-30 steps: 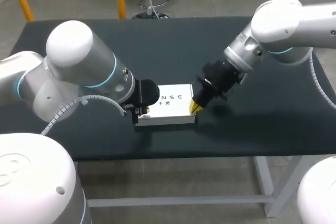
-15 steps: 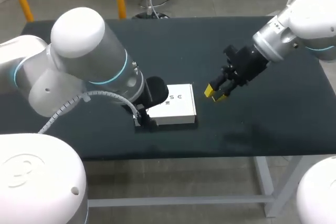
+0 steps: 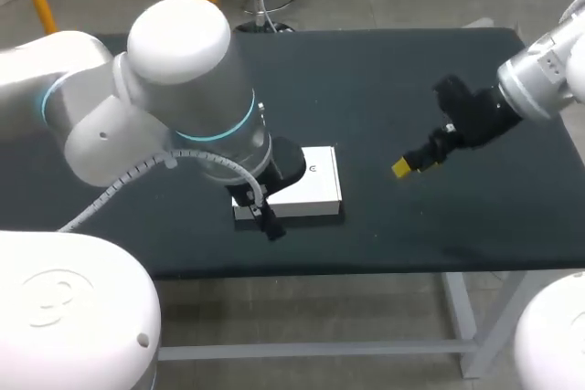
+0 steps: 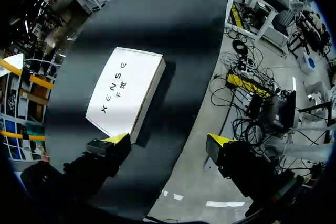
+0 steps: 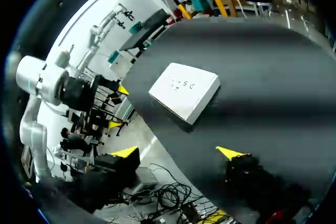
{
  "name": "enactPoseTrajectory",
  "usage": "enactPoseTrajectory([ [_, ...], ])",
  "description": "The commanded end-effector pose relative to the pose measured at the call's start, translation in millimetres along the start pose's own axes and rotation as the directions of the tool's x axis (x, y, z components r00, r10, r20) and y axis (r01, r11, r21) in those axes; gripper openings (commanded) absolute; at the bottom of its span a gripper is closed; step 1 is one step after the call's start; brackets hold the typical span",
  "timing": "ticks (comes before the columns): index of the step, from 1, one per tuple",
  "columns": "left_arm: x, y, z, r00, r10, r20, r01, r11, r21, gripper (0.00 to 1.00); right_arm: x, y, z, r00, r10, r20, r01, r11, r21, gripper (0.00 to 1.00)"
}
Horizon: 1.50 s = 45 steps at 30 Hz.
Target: Assemble the packaging by folding the flat box into shape, placing the metal phone stand inside, and closing the box properly
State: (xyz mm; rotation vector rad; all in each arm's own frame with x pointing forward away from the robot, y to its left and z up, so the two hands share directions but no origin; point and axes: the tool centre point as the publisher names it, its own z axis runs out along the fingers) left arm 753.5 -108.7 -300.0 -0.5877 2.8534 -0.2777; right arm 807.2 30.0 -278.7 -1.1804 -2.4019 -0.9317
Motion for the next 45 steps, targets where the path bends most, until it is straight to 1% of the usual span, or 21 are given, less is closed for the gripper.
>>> enactPoseTrajectory([
  [1, 1.2, -5.1, 1, 1.000, -0.002, 0.008, 0.002, 0.997, -0.076, 1.00, 3, -6, -1, 1.000, -0.002, 0.007, 0.003, 0.995, -0.104, 1.00],
  [2, 1.2, -5.1, 1, 1.000, -0.002, 0.008, 0.002, 0.997, -0.076, 1.00, 3, -6, -1, 1.000, -0.002, 0.007, 0.003, 0.995, -0.104, 1.00],
  [4, 3.7, -16.0, 7, 0.994, -0.107, 0.001, 0.107, 0.991, -0.082, 1.00, 3, -6, -1, 1.000, -0.002, 0.007, 0.003, 0.995, -0.104, 1.00],
  [5, 3.9, -19.9, 10, 0.980, -0.199, 0.001, 0.199, 0.976, -0.094, 1.00, -3, -13, 0, 1.000, -0.031, -0.004, 0.030, 0.991, -0.128, 1.00],
  [7, 10.7, -26.1, 16, 0.961, -0.278, 0.011, 0.277, 0.954, -0.112, 1.00, -14, -22, -6, 0.999, -0.049, 0.023, 0.052, 0.977, -0.208, 1.00],
  [8, 12.1, -29.8, 18, 0.932, -0.362, 0.021, 0.362, 0.924, -0.121, 1.00, -18, -26, -10, 0.995, -0.092, 0.034, 0.097, 0.967, -0.236, 1.00],
  [11, 19.9, -36.2, 22, 0.868, -0.495, 0.047, 0.497, 0.856, -0.141, 1.00, -30, -30, -22, 0.976, -0.184, 0.116, 0.210, 0.937, -0.279, 1.00],
  [12, 24.6, -37.6, 22, 0.857, -0.513, 0.055, 0.515, 0.845, -0.146, 1.00, -33, -30, -25, 0.964, -0.197, 0.181, 0.242, 0.930, -0.278, 1.00],
  [13, 27.8, -39.4, 23, 0.825, -0.562, 0.066, 0.565, 0.811, -0.149, 1.00, -36, -30, -27, 0.953, -0.203, 0.226, 0.263, 0.923, -0.281, 1.00],
  [18, 41.4, -45.6, 29, 0.736, -0.670, 0.095, 0.675, 0.716, -0.179, 1.00, -59, -28, -37, 0.893, -0.338, 0.297, 0.426, 0.849, -0.314, 1.00],
  [19, 44.2, -45.8, 31, 0.706, -0.699, 0.109, 0.706, 0.686, -0.177, 1.00, -62, -27, -37, 0.872, -0.367, 0.324, 0.462, 0.834, -0.301, 1.00],
  [21, 49.0, -45.6, 35, 0.686, -0.723, 0.086, 0.723, 0.664, -0.190, 1.00, -66, -25, -36, 0.833, -0.409, 0.372, 0.522, 0.805, -0.284, 1.00],
  [22, 50.6, -45.6, 38, 0.657, -0.749, 0.087, 0.749, 0.635, -0.188, 1.00, -69, -24, -37, 0.812, -0.433, 0.392, 0.554, 0.783, -0.283, 1.00],
  [26, 54.1, -42.3, 49, 0.596, -0.801, 0.066, 0.795, 0.575, -0.193, 1.00, -84, -22, -37, 0.744, -0.517, 0.424, 0.647, 0.717, -0.259, 1.00],
  [30, 53.5, -36.5, 63, 0.531, -0.847, 0.044, 0.836, 0.514, -0.189, 1.00, -84, -22, -37, 0.744, -0.517, 0.424, 0.647, 0.717, -0.259, 1.00],
  [31, 51.8, -33.9, 67, 0.492, -0.869, 0.049, 0.860, 0.477, -0.178, 1.00, -84, -22, -37, 0.744, -0.517, 0.424, 0.647, 0.717, -0.259, 1.00],
  [32, 50.9, -32.8, 70, 0.485, -0.874, 0.042, 0.864, 0.471, -0.176, 1.00, -84, -22, -37, 0.744, -0.517, 0.424, 0.647, 0.717, -0.259, 1.00],
  [34, 49.4, -29.2, 76, 0.441, -0.896, 0.044, 0.889, 0.430, -0.156, 1.00, -84, -22, -37, 0.744, -0.517, 0.424, 0.647, 0.717, -0.259, 1.00],
  [39, 43.7, -27.5, 85, 0.419, -0.908, 0.013, 0.899, 0.412, -0.146, 1.00, -84, -22, -37, 0.744, -0.517, 0.424, 0.647, 0.717, -0.259, 1.00],
  [40, 41.3, -27.4, 88, 0.406, -0.914, 0.019, 0.906, 0.399, -0.143, 1.00, -87, -23, -35, 0.737, -0.528, 0.421, 0.657, 0.707, -0.263, 1.00],
  [45, 30.0, -28.9, 95, 0.397, -0.917, 0.031, 0.909, 0.388, -0.148, 1.00, -98, -27, -39, 0.697, -0.556, 0.453, 0.701, 0.663, -0.264, 1.00],
])
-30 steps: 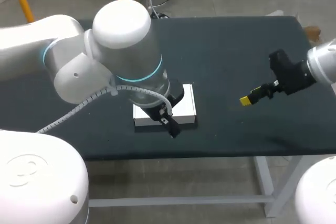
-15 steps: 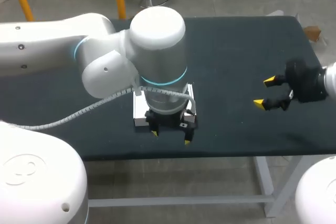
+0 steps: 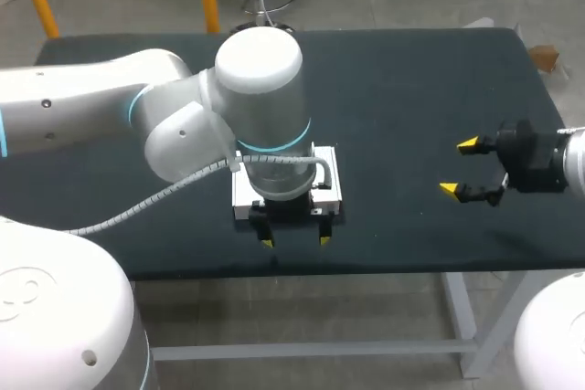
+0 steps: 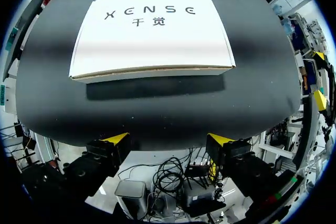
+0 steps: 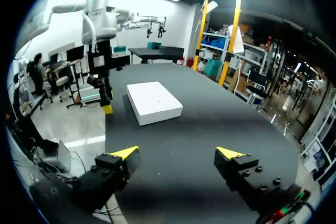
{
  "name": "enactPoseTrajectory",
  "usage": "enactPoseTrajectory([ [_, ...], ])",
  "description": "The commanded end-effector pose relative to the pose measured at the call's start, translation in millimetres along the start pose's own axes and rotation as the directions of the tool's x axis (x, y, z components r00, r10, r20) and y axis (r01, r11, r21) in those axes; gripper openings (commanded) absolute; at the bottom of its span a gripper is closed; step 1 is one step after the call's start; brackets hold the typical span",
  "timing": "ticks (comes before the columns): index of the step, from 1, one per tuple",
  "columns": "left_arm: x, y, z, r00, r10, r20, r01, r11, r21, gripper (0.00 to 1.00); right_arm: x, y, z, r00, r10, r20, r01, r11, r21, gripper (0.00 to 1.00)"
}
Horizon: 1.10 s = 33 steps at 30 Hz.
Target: Assemble the packaging by folding the flat box into shape, placing the metal phone stand inside, and closing the box properly
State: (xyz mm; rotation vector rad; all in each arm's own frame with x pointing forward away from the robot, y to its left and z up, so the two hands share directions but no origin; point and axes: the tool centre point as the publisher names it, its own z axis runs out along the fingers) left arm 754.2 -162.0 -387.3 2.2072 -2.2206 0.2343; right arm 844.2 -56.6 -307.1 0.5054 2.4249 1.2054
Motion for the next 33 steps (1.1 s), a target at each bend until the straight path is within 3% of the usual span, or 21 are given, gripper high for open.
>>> enactPoseTrajectory([
  [1, -2.0, -8.6, 4, 1.000, -0.001, 0.002, 0.001, 1.000, -0.005, 1.00, -6, -11, -4, 0.999, -0.045, 0.010, 0.045, 0.996, -0.073, 1.00],
  [13, -8.8, -46.1, 15, 0.998, -0.030, 0.047, 0.031, 0.999, -0.024, 1.00, -19, -19, -8, 0.991, -0.125, 0.052, 0.130, 0.984, -0.125, 1.00],
  [33, -24.3, -103.6, 21, 0.996, -0.062, 0.058, 0.064, 0.997, -0.032, 1.00, -22, -19, -8, 0.991, -0.121, 0.062, 0.128, 0.983, -0.131, 1.00],
])
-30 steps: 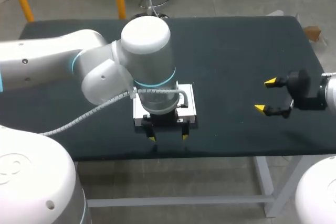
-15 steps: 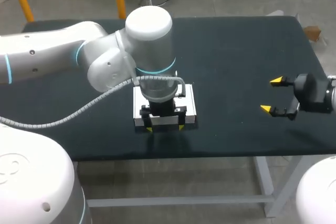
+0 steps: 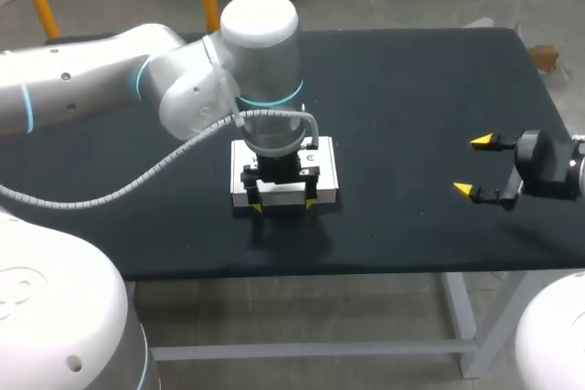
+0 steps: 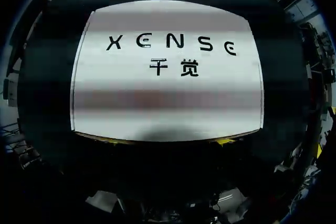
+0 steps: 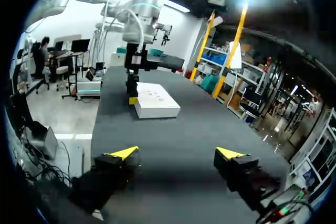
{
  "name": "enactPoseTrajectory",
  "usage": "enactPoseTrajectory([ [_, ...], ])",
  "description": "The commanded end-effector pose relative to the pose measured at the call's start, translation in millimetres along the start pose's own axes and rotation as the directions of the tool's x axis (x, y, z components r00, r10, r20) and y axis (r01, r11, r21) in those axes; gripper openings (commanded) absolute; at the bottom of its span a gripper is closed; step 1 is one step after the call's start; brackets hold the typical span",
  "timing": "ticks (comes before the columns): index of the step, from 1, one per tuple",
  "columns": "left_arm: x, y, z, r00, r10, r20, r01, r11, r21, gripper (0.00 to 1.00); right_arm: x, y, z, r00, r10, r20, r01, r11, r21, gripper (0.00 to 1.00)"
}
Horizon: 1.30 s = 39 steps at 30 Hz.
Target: Assemble the packaging by folding the flat box into shape, placing the metal phone stand inside, and closing the box properly
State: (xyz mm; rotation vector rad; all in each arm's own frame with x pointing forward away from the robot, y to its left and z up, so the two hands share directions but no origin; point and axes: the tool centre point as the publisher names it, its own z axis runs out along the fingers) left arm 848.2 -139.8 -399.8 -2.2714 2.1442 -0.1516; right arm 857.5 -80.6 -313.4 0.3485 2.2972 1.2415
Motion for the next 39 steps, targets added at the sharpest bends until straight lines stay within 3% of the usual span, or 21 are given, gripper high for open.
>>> enactPoseTrajectory([
  [1, 0.6, -14.5, 1, 1.000, -0.001, 0.006, 0.001, 1.000, -0.011, 1.00, 0, -2, -2, 1.000, -0.001, 0.001, 0.001, 1.000, -0.030, 1.00],
  [27, -0.9, -108.8, 4, 0.999, 0.023, 0.039, -0.022, 1.000, -0.017, 1.00, 0, -2, -2, 1.000, -0.001, 0.001, 0.001, 1.000, -0.030, 1.00],
  [39, -3.2, -163.0, 11, 0.999, 0.028, 0.042, -0.027, 0.999, -0.021, 1.00, 0, -2, -2, 1.000, -0.001, 0.001, 0.001, 1.000, -0.030, 1.00],
])
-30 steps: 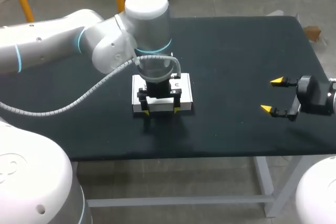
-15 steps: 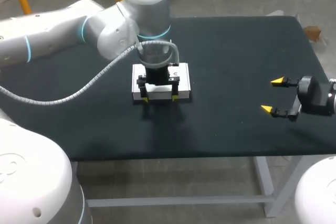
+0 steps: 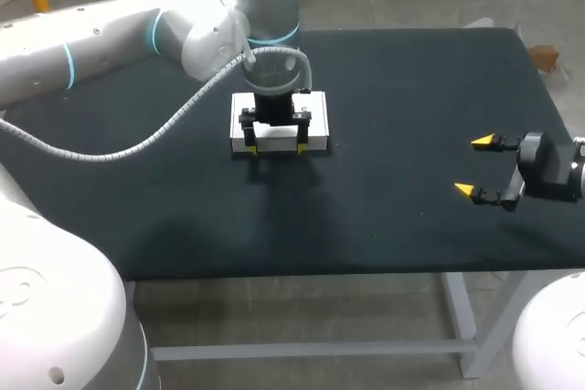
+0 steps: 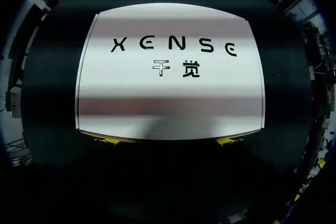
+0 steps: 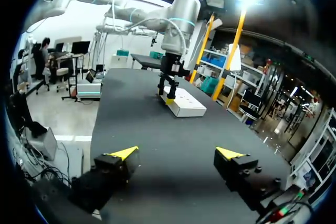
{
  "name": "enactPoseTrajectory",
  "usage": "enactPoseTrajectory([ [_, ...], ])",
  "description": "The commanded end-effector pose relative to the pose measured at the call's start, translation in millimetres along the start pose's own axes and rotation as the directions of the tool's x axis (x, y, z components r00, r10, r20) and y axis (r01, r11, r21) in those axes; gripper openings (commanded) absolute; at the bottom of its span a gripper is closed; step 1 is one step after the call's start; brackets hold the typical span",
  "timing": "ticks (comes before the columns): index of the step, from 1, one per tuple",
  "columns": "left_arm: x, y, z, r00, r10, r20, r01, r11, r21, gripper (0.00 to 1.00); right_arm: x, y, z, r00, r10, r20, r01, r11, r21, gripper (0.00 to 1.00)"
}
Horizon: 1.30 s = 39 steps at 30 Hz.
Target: Assemble the packaging by folding the flat box into shape, placing the metal phone stand inside, and closing the box properly
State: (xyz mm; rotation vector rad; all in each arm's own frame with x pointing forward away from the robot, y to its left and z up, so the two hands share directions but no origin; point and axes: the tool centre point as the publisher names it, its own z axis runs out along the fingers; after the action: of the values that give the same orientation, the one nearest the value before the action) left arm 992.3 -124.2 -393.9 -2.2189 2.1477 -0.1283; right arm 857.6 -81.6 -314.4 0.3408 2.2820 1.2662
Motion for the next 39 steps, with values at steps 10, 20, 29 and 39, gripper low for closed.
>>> enactPoseTrajectory([
  [10, -3.1, -63.4, 6, 1.000, 0.004, -0.015, -0.005, 0.999, -0.034, 1.00, 0, -1, -1, 1.000, -0.002, 0.001, 0.002, 1.000, -0.008, 1.00],
  [20, -5.2, -106.5, 5, 1.000, 0.017, -0.008, -0.017, 0.999, -0.038, 1.00, 0, -1, -1, 1.000, -0.002, 0.001, 0.002, 1.000, -0.008, 1.00],
  [29, -7.8, -145.5, 7, 1.000, 0.023, 0.001, -0.023, 0.999, -0.044, 1.00, 0, -1, -1, 1.000, -0.002, 0.001, 0.002, 1.000, -0.008, 1.00],
  [39, -7.8, -172.1, 7, 1.000, 0.028, -0.003, -0.028, 0.998, -0.050, 1.00, 0, -1, -1, 1.000, -0.002, 0.001, 0.002, 1.000, -0.008, 1.00],
])
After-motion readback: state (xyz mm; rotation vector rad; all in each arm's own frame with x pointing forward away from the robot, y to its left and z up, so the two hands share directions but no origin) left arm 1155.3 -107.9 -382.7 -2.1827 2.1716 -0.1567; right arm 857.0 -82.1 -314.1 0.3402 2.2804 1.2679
